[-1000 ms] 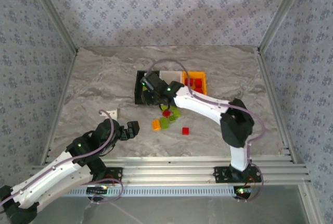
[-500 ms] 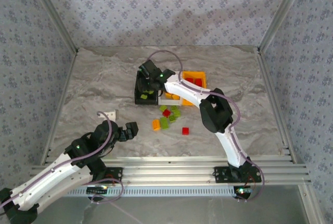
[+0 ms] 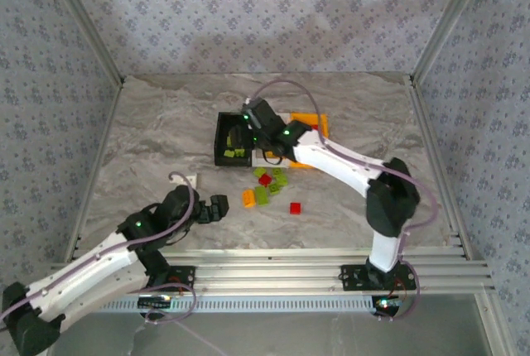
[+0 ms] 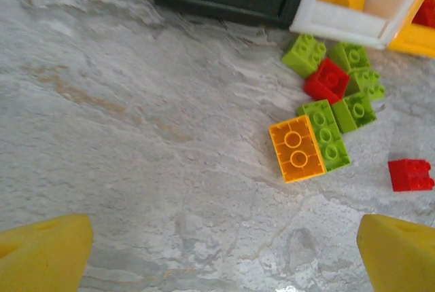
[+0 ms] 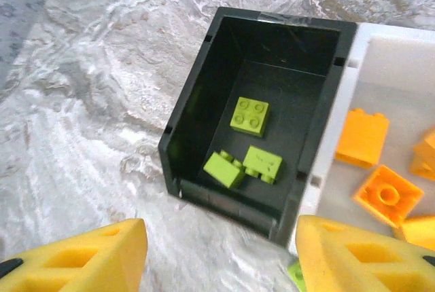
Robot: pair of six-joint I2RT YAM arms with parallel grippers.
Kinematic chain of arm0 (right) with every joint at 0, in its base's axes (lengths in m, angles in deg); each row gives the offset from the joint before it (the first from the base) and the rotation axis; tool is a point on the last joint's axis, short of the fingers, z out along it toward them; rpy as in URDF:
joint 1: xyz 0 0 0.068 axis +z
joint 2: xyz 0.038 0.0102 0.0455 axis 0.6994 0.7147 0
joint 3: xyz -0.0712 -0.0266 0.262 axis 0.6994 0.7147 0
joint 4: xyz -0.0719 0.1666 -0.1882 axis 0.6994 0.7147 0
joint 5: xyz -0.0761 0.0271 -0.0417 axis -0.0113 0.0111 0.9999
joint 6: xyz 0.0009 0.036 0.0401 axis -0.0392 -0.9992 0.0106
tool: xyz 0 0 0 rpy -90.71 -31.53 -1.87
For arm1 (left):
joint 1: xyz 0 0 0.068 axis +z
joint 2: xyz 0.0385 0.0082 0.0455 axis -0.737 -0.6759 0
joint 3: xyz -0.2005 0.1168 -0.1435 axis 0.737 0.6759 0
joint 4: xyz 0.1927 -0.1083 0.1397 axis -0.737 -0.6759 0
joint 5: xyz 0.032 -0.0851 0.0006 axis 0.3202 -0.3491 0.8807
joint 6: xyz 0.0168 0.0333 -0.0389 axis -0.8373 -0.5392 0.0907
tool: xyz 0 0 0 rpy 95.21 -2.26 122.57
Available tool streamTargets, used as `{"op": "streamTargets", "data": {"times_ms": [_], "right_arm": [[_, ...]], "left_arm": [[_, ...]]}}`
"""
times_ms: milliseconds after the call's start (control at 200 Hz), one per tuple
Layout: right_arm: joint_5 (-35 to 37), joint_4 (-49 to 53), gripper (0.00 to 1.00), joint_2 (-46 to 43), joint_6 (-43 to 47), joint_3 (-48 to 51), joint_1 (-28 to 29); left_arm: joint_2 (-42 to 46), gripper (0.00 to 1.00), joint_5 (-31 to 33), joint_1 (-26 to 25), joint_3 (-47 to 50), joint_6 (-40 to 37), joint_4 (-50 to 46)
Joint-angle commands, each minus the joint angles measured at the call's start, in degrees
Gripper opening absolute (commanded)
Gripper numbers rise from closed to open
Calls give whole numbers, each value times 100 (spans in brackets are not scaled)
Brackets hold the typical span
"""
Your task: Sort the legos into containers by color
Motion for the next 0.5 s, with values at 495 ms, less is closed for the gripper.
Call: {"op": "streamTargets", "data": {"times_ms": [495], "right_arm": [[541,-259,62,-2682,-619,3126,-193]], "left_arm": [[-3603,81,-2061,384,-456,222,3471]]}}
